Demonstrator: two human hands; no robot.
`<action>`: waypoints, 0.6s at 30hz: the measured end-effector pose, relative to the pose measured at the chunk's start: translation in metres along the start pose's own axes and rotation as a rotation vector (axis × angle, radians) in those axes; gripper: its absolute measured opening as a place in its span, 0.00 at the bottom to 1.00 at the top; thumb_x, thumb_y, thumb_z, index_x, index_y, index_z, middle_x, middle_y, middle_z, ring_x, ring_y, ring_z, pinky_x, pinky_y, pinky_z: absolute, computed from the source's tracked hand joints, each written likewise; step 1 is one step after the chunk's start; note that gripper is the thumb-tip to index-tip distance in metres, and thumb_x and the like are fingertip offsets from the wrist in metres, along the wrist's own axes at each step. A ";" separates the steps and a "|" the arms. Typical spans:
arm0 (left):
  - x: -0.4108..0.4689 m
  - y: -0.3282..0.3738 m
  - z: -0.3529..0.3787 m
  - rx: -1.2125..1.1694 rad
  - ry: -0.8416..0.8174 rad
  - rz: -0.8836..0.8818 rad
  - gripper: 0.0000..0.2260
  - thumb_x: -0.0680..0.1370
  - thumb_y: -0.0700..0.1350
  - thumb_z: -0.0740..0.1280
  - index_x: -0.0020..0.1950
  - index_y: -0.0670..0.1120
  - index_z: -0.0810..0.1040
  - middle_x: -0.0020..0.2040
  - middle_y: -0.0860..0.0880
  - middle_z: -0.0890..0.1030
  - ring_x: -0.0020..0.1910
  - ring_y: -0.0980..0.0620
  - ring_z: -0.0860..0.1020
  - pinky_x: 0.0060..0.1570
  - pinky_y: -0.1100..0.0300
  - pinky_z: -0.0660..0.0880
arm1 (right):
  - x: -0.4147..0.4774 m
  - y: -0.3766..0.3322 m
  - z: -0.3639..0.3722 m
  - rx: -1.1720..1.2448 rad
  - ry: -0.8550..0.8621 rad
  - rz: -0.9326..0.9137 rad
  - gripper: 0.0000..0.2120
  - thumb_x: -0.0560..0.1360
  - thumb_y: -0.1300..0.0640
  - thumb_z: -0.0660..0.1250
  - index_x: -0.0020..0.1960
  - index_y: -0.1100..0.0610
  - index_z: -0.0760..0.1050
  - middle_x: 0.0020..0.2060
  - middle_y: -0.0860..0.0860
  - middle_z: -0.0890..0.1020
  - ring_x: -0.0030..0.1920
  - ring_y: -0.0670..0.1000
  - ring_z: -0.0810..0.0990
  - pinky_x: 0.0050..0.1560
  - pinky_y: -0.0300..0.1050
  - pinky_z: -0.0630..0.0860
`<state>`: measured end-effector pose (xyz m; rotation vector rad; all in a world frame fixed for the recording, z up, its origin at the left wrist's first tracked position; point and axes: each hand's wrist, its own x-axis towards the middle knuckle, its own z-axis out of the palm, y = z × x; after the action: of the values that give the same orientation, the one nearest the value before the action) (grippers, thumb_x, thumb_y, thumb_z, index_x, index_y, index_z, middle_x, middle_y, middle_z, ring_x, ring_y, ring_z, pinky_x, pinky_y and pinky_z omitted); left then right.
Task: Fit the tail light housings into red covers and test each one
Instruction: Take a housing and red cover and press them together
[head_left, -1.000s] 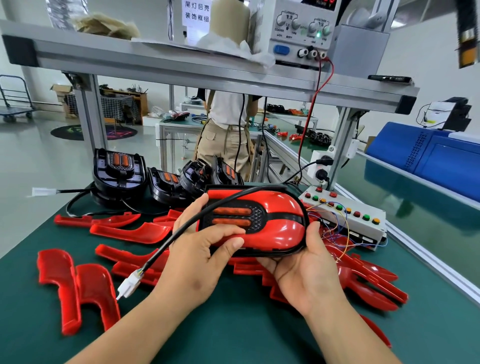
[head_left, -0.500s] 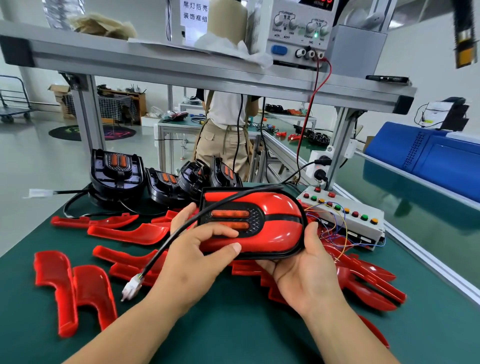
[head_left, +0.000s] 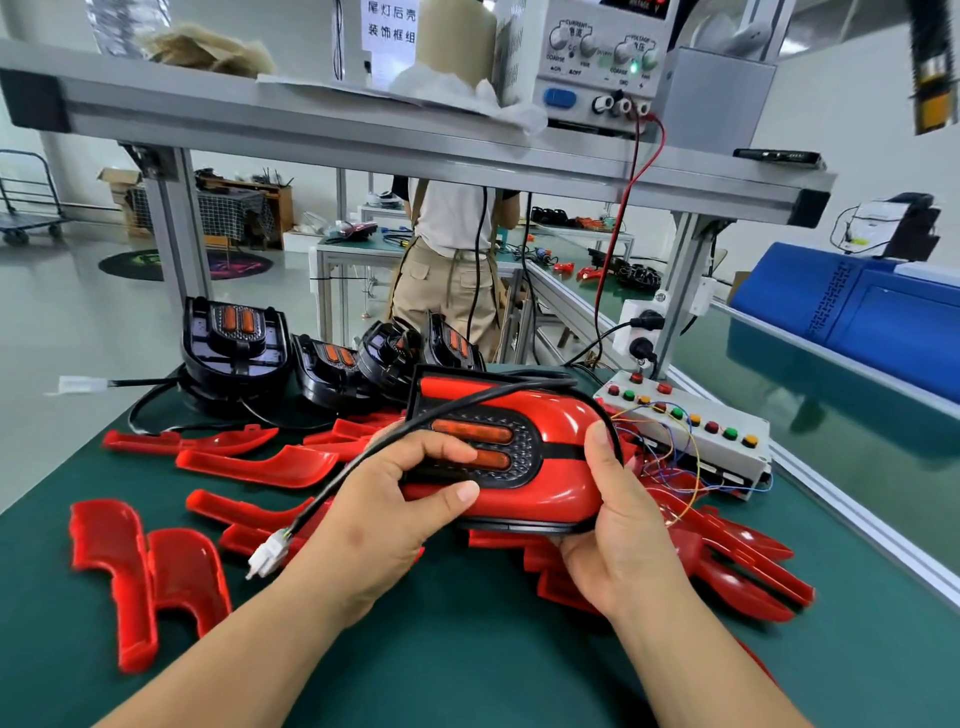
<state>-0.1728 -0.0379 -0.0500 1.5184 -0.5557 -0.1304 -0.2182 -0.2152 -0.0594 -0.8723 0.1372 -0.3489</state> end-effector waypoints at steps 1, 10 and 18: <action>0.000 0.001 0.000 0.001 -0.020 0.019 0.14 0.73 0.36 0.73 0.49 0.56 0.82 0.52 0.57 0.84 0.52 0.59 0.81 0.52 0.69 0.74 | 0.001 -0.001 -0.001 -0.021 0.006 -0.016 0.19 0.67 0.45 0.72 0.52 0.56 0.83 0.50 0.60 0.85 0.47 0.59 0.86 0.38 0.53 0.82; 0.000 0.003 -0.002 0.008 -0.072 0.085 0.18 0.75 0.37 0.72 0.55 0.59 0.81 0.59 0.51 0.82 0.58 0.55 0.80 0.61 0.60 0.76 | 0.002 0.000 -0.003 -0.055 0.056 -0.058 0.17 0.67 0.46 0.72 0.50 0.55 0.83 0.47 0.60 0.86 0.43 0.59 0.86 0.35 0.51 0.82; 0.005 0.002 -0.015 -0.219 -0.172 -0.042 0.30 0.67 0.47 0.75 0.67 0.59 0.69 0.60 0.55 0.82 0.59 0.54 0.81 0.54 0.62 0.78 | 0.004 0.001 -0.005 -0.065 0.085 -0.084 0.29 0.64 0.41 0.73 0.59 0.58 0.79 0.50 0.61 0.85 0.48 0.62 0.85 0.40 0.56 0.82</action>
<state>-0.1628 -0.0264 -0.0465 1.3130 -0.6254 -0.3463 -0.2155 -0.2196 -0.0626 -0.9301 0.1915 -0.4621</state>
